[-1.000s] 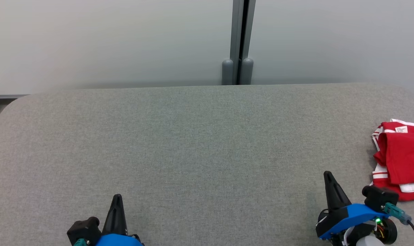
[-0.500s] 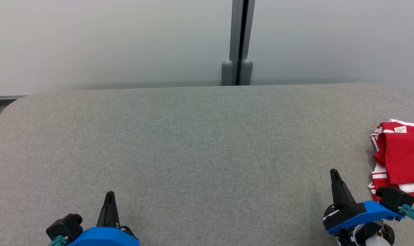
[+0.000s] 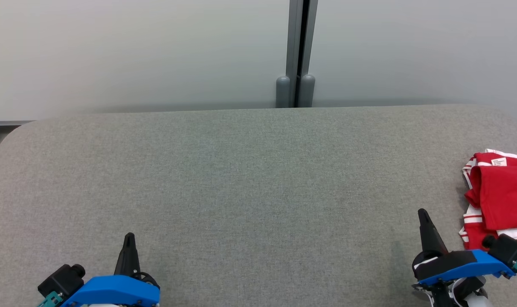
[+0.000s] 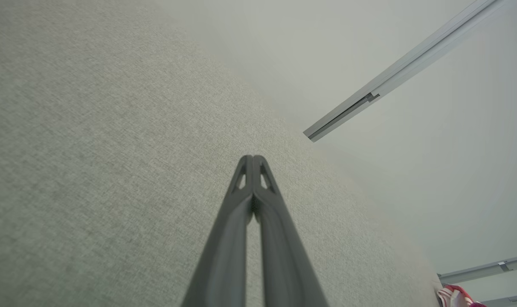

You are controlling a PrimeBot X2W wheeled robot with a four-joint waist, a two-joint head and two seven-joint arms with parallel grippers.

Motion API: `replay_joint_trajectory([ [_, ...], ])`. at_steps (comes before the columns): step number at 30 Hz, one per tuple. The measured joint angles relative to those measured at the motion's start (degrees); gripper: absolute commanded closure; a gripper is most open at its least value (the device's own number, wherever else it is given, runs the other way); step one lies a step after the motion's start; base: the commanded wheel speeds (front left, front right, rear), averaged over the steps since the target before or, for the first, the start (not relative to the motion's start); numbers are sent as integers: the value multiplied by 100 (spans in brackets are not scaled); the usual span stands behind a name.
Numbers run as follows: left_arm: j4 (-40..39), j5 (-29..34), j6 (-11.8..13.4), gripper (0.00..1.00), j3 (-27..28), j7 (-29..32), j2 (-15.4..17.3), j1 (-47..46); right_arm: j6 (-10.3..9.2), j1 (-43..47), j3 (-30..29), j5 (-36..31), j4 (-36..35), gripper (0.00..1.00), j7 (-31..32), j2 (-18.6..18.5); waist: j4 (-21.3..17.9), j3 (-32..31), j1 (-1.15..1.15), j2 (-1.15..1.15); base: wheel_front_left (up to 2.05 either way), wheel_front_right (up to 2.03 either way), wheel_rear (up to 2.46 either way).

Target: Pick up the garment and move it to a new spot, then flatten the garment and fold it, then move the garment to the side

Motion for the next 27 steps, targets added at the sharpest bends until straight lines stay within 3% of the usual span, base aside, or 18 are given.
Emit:
replay_joint_trajectory([
  [27, -166, -1792, -264, 100, 378, 475, 1, -142, 0, 107, -131, 1797, -425, 100, 477, -5, -18, -35, 0, 1, 0, 0, 0],
])
